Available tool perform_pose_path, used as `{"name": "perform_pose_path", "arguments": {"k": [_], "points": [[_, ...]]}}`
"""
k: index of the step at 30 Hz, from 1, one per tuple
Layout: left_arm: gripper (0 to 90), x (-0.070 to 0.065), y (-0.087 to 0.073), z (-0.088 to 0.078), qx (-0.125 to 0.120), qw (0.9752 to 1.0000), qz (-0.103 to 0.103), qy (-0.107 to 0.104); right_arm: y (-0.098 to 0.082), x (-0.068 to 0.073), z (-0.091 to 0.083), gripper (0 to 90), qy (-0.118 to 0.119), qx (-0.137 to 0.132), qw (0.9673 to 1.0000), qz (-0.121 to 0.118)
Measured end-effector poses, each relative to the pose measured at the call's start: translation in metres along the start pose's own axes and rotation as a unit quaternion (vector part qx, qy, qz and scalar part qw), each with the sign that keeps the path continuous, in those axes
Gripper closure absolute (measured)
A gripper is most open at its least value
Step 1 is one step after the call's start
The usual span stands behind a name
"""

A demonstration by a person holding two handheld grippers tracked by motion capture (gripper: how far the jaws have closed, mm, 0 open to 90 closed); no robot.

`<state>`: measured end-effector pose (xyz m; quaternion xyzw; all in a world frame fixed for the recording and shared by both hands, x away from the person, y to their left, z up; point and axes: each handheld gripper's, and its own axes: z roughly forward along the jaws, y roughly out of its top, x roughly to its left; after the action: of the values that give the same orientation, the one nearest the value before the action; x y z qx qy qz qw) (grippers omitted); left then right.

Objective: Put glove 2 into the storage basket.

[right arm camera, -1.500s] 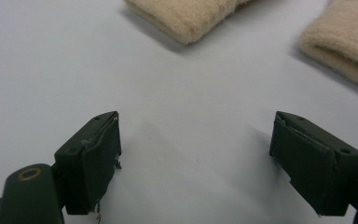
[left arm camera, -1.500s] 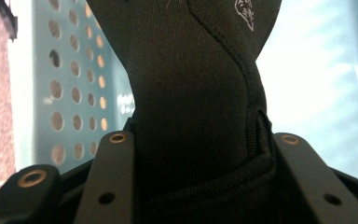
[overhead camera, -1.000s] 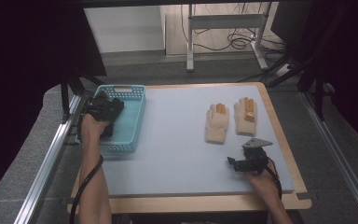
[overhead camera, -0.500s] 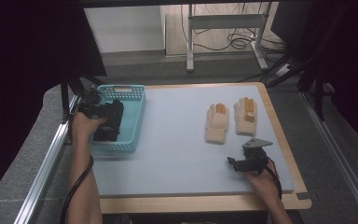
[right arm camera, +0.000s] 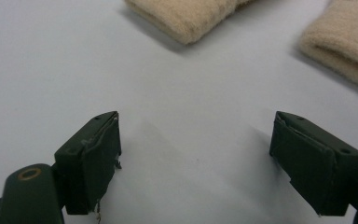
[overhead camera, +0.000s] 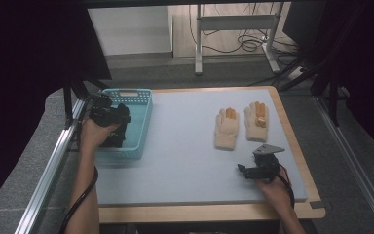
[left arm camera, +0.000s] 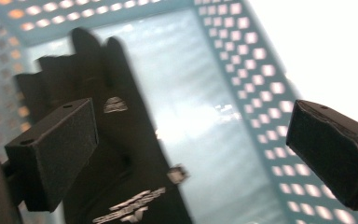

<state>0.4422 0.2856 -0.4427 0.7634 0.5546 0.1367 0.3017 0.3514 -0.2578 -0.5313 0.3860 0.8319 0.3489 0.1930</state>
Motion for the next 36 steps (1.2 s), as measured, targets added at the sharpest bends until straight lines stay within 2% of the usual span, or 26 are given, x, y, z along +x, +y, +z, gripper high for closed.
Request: {"name": "perform_pose_path", "arguments": {"k": [5,10,14,18,20,24,28,32,36], "points": [[1.6,-0.024,-0.003,-0.004,-0.028,0.9985,0.021,-0.041,0.000,0.000,0.000,16.0,0.000,0.000,1.0000,-0.001],[1.6,-0.052,-0.011,-0.006,-0.058,0.9946,0.040,-0.076,0.000,0.000,0.000,15.9,0.000,0.000,1.0000,-0.001],[1.5,-0.077,-0.018,-0.006,-0.073,0.9914,0.067,-0.086,0.000,0.000,0.000,15.9,-0.001,0.000,1.0000,-0.001],[1.2,-0.104,-0.026,-0.007,-0.092,0.9862,0.101,-0.094,0.000,0.000,0.000,15.9,0.000,0.000,1.0000,0.000],[1.0,-0.118,-0.031,-0.008,-0.100,0.9826,0.126,-0.093,0.000,0.000,0.000,16.0,0.000,0.000,1.0000,0.001],[1.0,-0.141,-0.043,-0.009,-0.112,0.9763,0.151,-0.106,0.000,0.000,0.000,15.9,-0.001,0.000,1.0000,-0.001],[1.1,-0.161,-0.058,-0.003,-0.117,0.9722,0.174,-0.105,0.000,0.000,0.000,15.9,-0.001,0.000,1.0000,-0.001],[1.3,-0.175,-0.078,0.006,-0.122,0.9687,0.185,-0.112,0.000,0.000,0.000,16.0,-0.001,0.000,1.0000,-0.001],[1.2,-0.184,-0.098,0.017,-0.118,0.9682,0.187,-0.118,0.000,0.000,0.000,16.0,-0.002,0.000,1.0000,-0.001]]}}
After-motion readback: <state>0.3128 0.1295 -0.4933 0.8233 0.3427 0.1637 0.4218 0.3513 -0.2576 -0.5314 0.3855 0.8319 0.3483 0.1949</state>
